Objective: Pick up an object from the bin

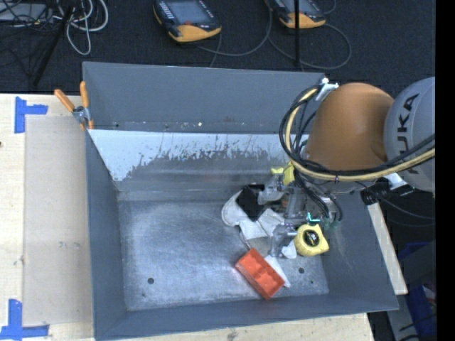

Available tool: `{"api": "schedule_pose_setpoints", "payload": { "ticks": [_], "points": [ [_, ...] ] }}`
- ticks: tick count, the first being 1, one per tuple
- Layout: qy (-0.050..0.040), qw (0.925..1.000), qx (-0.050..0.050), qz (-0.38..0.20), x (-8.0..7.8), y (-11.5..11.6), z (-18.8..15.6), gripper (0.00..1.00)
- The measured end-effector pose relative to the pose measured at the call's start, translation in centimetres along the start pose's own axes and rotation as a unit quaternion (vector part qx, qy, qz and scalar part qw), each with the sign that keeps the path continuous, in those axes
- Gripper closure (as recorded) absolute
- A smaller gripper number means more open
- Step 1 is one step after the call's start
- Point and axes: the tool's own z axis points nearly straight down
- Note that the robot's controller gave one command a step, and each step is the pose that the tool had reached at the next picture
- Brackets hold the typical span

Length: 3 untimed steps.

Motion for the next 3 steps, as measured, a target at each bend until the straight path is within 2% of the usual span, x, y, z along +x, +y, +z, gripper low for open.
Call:
{"api": "schedule_pose_setpoints", "payload": {
  "ticks": [1, 2, 3],
  "points": [
    [-0.0032, 1.0, 0.0, 0.0, -0.1, 0.0, -0.3, 0.0],
    [-0.0068, 0.9967, -0.001, -0.081, -4.2, 0.6, 12.3, 1.0],
    [-0.0073, 0.9967, -0.001, -0.081, -4.2, 0.6, 12.3, 1.0]
  ]
}}
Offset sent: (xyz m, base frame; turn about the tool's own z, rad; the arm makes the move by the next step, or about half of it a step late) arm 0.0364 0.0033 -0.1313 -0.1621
